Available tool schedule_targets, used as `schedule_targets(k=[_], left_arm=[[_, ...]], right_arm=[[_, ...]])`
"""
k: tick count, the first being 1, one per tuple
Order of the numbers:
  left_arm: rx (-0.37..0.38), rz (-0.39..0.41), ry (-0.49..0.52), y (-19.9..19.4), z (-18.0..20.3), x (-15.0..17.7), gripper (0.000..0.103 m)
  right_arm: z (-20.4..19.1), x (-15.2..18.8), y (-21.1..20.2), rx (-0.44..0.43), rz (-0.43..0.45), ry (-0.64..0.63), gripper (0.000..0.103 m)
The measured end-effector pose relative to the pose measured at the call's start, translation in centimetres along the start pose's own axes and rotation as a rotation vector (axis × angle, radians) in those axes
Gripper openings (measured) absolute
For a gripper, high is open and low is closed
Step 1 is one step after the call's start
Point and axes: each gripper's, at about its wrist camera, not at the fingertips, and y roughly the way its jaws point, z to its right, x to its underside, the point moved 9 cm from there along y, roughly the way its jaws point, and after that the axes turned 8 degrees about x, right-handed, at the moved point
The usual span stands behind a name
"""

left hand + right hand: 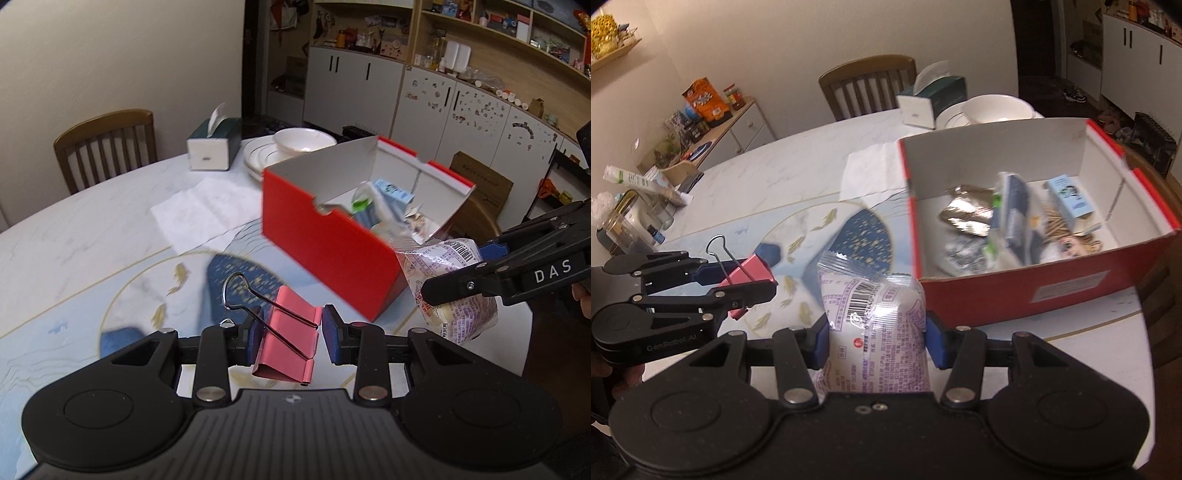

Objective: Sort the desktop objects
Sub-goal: 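Carry the pink clip with the left tool while the right tool carries the snack bag over the box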

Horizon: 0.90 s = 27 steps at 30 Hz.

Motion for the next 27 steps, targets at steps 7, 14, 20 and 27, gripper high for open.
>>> schedule_targets(k=[7, 14, 20, 27], left_arm=[[0.009, 0.015, 0.037, 1.7, 2.8, -2.8, 0.033], [0.01, 0.034, 0.083, 4.0, 5.3, -6.1, 0.033], [0.008, 0.038, 0.092, 6.1, 6.4, -8.7, 0.033], [-0.013, 0.032, 0.071, 8.8, 6.3, -11.7, 0.033]], right_arm=[[3.8, -1.3, -0.9, 0.02, 0.036, 0.008, 0.049], [7.7, -3.5, -1.2, 0.045, 0.077, 0.01, 0.049], [10.5, -5.8, -0.7, 0.072, 0.113, 0.002, 0.049], [12.9, -8.2, 0.4, 0.093, 0.141, -0.006, 0.049]])
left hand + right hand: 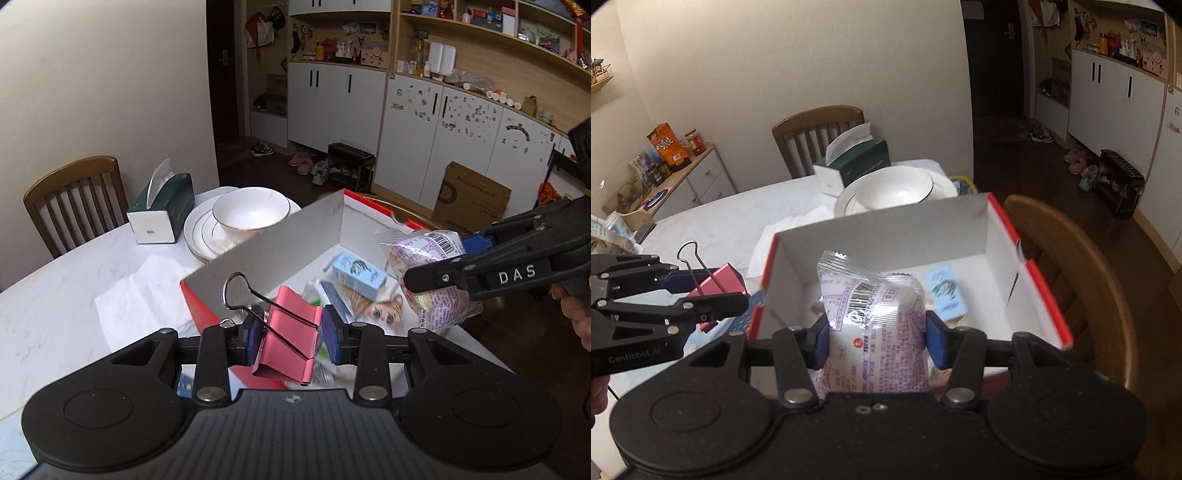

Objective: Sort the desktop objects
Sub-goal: 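Carry the pink clip with the left tool while the right tool carries the snack bag over the box, then open the left tool to drop the clip while the right tool releases the snack bag in the box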

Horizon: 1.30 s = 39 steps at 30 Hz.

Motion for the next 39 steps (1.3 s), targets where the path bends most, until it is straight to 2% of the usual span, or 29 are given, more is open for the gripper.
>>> schedule_targets(k=[9, 19, 27, 34, 39], left_arm=[[-0.043, -0.052, -0.011, 4.9, -0.7, -1.7, 0.033], [-0.093, -0.099, 0.022, 9.2, -0.5, -2.1, 0.033], [-0.13, -0.129, -0.026, 11.5, -1.9, -1.8, 0.033], [-0.121, -0.166, -0.034, 13.2, -2.2, -1.2, 0.033], [-0.097, -0.199, -0.049, 14.1, -2.0, -0.6, 0.033]], right_arm=[[2.0, -2.0, 3.3, 0.033, 0.008, -0.021, 0.049], [2.5, -0.6, 7.0, 0.057, -0.052, -0.105, 0.049], [2.2, 1.2, 7.8, 0.064, -0.071, -0.216, 0.049], [2.3, 2.4, 8.3, 0.056, -0.09, -0.255, 0.049], [2.8, 2.3, 8.8, 0.042, -0.102, -0.213, 0.05]])
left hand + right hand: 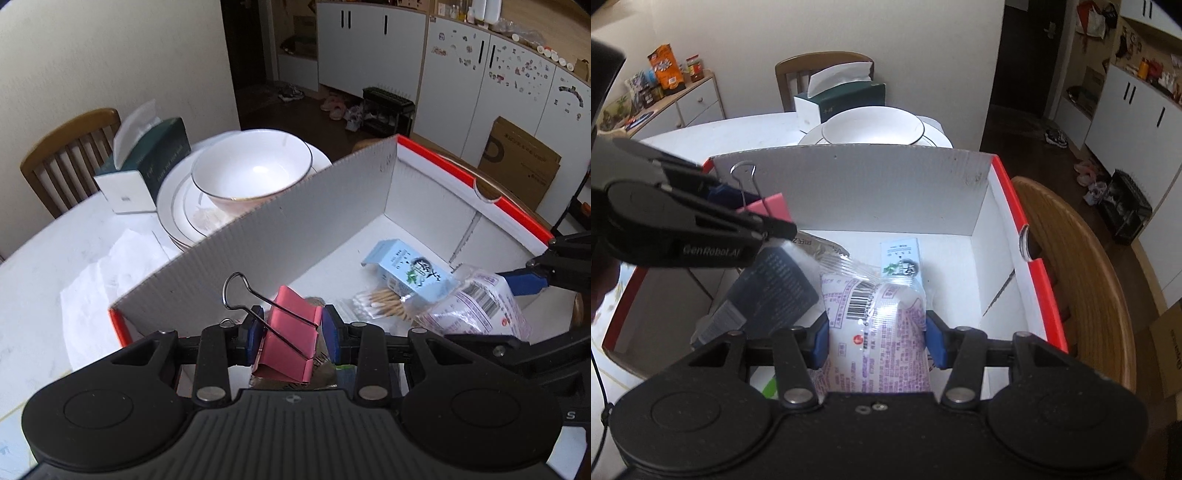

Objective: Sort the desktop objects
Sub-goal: 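Open the left tool to drop the clip while the right tool releases the snack bag in the box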

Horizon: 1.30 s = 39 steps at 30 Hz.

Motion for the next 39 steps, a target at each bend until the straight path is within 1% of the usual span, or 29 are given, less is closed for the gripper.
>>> schedule_targets(k=[4, 8, 10, 14, 16, 18, 20, 22, 24, 32, 39], left_arm=[[0.014, -0.019, -0.016, 0.4, -0.2, 0.3, 0.033], [0.039, -0.029, -0.057, 0.5, -0.7, 0.5, 0.033], [0.051, -0.025, -0.059, 0.4, -0.8, 0.6, 0.033], [0.052, -0.022, -0.051, 0.1, -0.7, 0.6, 0.033], [0.051, -0.014, -0.05, -0.2, -0.7, 0.7, 0.039], [0.055, -0.004, -0.052, -0.5, -0.7, 0.8, 0.048], [0.058, 0.008, -0.057, -1.0, -0.8, 0.9, 0.054], [0.065, 0.014, -0.06, -1.5, -0.9, 1.0, 0.056], [0.074, 0.018, -0.055, -2.0, -0.8, 1.2, 0.061], [0.107, 0.053, -0.036, -4.3, -0.4, 2.1, 0.063], [0.13, 0.111, -0.018, -7.2, 0.0, 2.5, 0.067]], right_arm=[[0.1, 0.1, 0.0, -0.011, -0.006, 0.013, 0.051], [0.2, 0.1, -0.1, -0.012, -0.01, 0.023, 0.054], [0.3, 0.1, -0.3, -0.009, -0.01, 0.024, 0.056], [0.4, 0.0, -0.4, -0.009, -0.01, 0.033, 0.06], [0.3, -0.1, -0.6, -0.005, -0.005, 0.033, 0.063], [0.3, -0.1, -0.8, -0.005, -0.001, 0.035, 0.064], [0.2, -0.1, -1.0, -0.003, 0.001, 0.034, 0.064], [0.2, -0.2, -1.3, -0.002, 0.005, 0.039, 0.066], [0.2, -0.4, -1.7, -0.001, 0.013, 0.047, 0.067], [-0.2, -0.6, -3.4, 0.004, 0.042, 0.067, 0.073], [-1.0, -0.6, -5.1, 0.006, 0.067, 0.083, 0.076]])
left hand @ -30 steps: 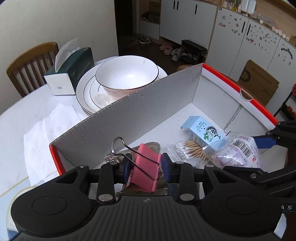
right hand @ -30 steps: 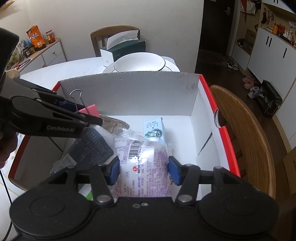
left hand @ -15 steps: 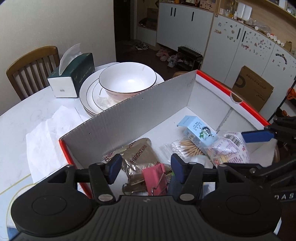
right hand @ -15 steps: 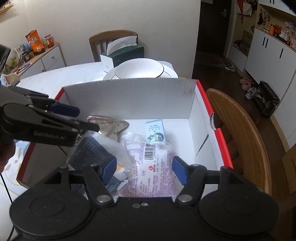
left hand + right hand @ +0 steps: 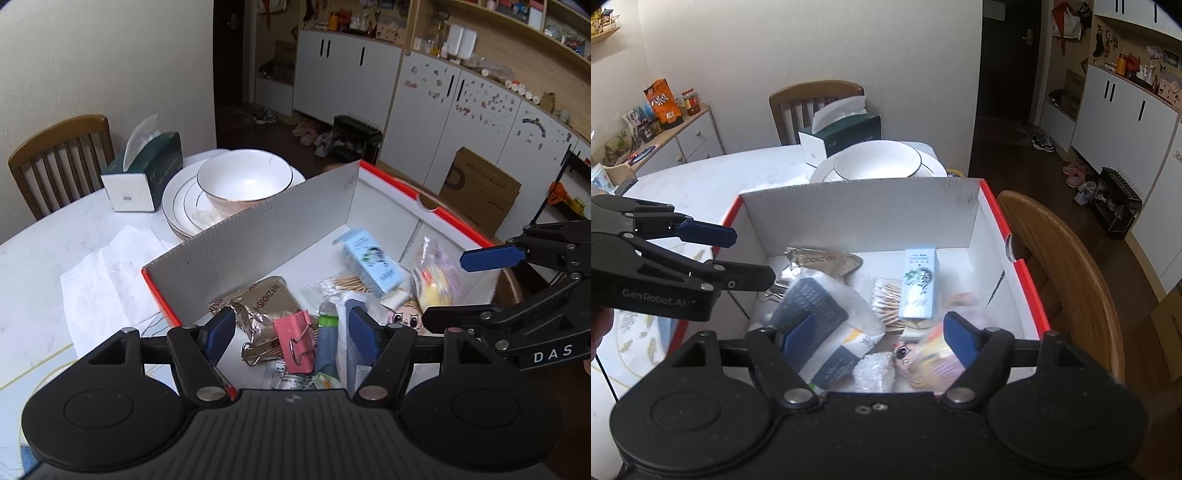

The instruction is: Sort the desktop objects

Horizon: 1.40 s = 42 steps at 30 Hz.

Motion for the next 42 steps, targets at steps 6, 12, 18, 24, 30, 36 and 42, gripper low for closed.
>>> schedule_targets(k=[6, 12, 18, 24, 30, 36, 42], left_arm=[[0.018, 0.05, 0.029, -2.5, 0.8, 0.1, 0.07], [0.018, 0.097, 0.042, -4.7, 0.7, 0.5, 0.074], [0.022, 0.11, 0.035, -6.2, 0.1, 1.5, 0.075], [0.016, 0.143, 0.017, -8.0, -0.7, 2.5, 0.078], [0.017, 0.141, 0.015, -9.3, -1.0, 3.5, 0.086], [0.01, 0.147, 0.01, -10.1, -1.3, 4.3, 0.103], [0.013, 0.14, -0.005, -11.1, -1.2, 5.2, 0.103]], right_arm=[[-1.2, -0.1, -1.8, 0.002, 0.036, 0.005, 0.082], [-2.4, 0.0, -3.5, 0.004, 0.064, 0.012, 0.085], [-3.5, 0.2, -5.0, 0.002, 0.087, 0.013, 0.087], [-4.5, 0.3, -6.3, 0.001, 0.112, 0.018, 0.093], [-5.3, 0.4, -7.3, -0.002, 0.138, 0.029, 0.098], [-5.7, 0.8, -8.1, 0.019, 0.155, 0.042, 0.099], [-6.0, 1.5, -9.3, 0.032, 0.182, 0.068, 0.101]])
